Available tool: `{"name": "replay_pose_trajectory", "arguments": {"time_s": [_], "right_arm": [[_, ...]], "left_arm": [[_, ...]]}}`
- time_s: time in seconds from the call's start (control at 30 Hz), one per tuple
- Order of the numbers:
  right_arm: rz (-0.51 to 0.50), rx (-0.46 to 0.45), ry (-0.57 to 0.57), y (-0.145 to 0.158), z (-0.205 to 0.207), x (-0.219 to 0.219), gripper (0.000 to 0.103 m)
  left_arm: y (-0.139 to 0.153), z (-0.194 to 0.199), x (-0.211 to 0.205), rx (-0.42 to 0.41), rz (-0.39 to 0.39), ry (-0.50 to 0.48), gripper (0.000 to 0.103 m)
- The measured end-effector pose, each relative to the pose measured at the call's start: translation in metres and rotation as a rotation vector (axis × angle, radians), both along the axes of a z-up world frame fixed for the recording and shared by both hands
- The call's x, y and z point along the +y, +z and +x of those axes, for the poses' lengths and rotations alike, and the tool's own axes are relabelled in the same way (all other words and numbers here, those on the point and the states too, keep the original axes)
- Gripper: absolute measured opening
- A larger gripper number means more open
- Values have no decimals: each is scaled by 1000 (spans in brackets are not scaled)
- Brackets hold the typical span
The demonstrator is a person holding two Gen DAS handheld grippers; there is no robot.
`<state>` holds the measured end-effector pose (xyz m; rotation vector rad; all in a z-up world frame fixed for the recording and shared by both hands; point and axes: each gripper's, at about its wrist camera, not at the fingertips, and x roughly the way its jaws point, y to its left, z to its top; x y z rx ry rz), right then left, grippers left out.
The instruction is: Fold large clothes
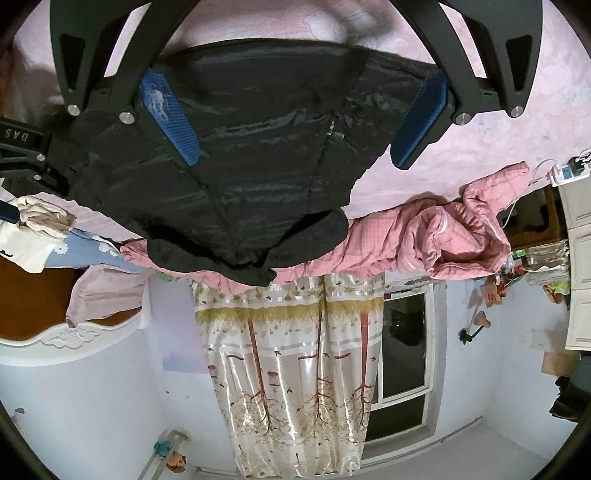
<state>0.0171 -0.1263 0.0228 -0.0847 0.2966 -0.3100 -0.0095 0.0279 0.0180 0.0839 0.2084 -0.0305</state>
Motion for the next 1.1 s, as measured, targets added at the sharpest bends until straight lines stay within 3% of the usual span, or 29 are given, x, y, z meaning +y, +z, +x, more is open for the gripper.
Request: {"name": "replay_pose_trajectory", "arguments": {"time_s": [0.17,0.33,1.1], "right_arm": [[4,-2,1,0,2,1,103],[71,21,-5,1,7,-7,103],[111,33,-7,-1,11,-23,103]], "left_arm": [[0,2,-2,2,5,-1,103],[-1,2,-2,5,9,-1,103],[-6,6,0,15,-5,-8,103]]}}
